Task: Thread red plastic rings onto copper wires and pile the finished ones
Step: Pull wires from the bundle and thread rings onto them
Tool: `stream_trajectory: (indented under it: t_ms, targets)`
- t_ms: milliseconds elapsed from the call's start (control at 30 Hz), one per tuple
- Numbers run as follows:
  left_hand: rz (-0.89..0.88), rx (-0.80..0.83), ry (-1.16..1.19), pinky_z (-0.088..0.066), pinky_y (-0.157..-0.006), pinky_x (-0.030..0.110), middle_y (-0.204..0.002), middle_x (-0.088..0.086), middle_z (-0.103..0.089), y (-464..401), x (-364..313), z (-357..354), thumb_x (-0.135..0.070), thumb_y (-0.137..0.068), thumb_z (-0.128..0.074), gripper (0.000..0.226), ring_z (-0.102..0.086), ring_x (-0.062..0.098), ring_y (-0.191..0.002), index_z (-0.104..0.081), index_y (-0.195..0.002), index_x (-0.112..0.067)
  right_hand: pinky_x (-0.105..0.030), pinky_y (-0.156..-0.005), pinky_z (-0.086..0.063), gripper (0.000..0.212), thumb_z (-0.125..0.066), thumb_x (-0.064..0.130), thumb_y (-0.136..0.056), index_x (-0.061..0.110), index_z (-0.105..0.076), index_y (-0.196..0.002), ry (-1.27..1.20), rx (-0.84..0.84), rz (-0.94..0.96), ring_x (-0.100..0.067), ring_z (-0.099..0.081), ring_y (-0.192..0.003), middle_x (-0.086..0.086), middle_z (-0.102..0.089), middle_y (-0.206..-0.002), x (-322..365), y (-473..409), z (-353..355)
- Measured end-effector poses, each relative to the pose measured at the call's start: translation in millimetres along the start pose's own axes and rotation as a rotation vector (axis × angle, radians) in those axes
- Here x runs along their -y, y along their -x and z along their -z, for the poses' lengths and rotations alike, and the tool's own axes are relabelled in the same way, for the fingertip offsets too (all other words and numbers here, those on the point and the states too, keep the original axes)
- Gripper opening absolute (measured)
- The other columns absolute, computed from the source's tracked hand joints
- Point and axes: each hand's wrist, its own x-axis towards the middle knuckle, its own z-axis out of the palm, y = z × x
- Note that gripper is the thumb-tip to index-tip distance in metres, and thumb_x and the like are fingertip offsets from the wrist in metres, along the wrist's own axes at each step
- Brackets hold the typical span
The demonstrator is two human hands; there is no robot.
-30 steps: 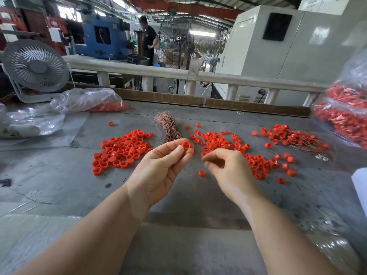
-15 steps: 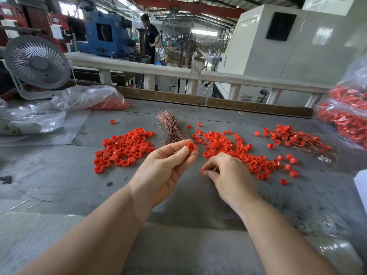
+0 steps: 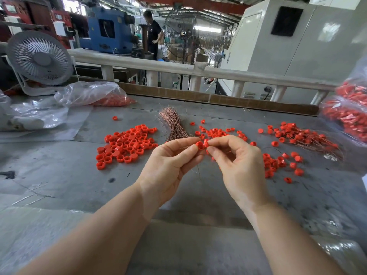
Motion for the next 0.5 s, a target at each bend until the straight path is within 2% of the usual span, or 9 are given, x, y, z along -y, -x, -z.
stream_trajectory:
  t_ms: [133, 500]
  targets:
    - [-0.019, 0.005, -0.005, -0.056, -0.063, 0.017, -0.074, 0.008, -0.072, 1.1, 0.2, 0.1, -0.002, -0.067, -0.059, 0.016, -0.069, 0.012, -0.068, -0.074, -0.07, -0.008, -0.01, -0.068, -0.045, 0.01, -0.068, 0.007, -0.081, 0.017, -0.069, -0.084, 0.037, -0.006, 0.051, -0.003, -0.063, -0.074, 0.009, -0.067, -0.078, -0.2, 1.0, -0.4]
    - [-0.031, 0.017, -0.032, -0.055, -0.063, 0.017, -0.075, 0.008, -0.072, 0.7, 0.8, 1.9, -0.006, -0.066, -0.061, 0.017, -0.069, 0.012, -0.07, -0.07, -0.08, -0.006, -0.012, -0.071, -0.044, 0.004, -0.066, 0.011, -0.08, 0.011, -0.069, -0.082, 0.133, -0.027, 0.165, -0.005, -0.06, -0.079, 0.005, -0.065, -0.08, -0.4, 1.7, -1.6]
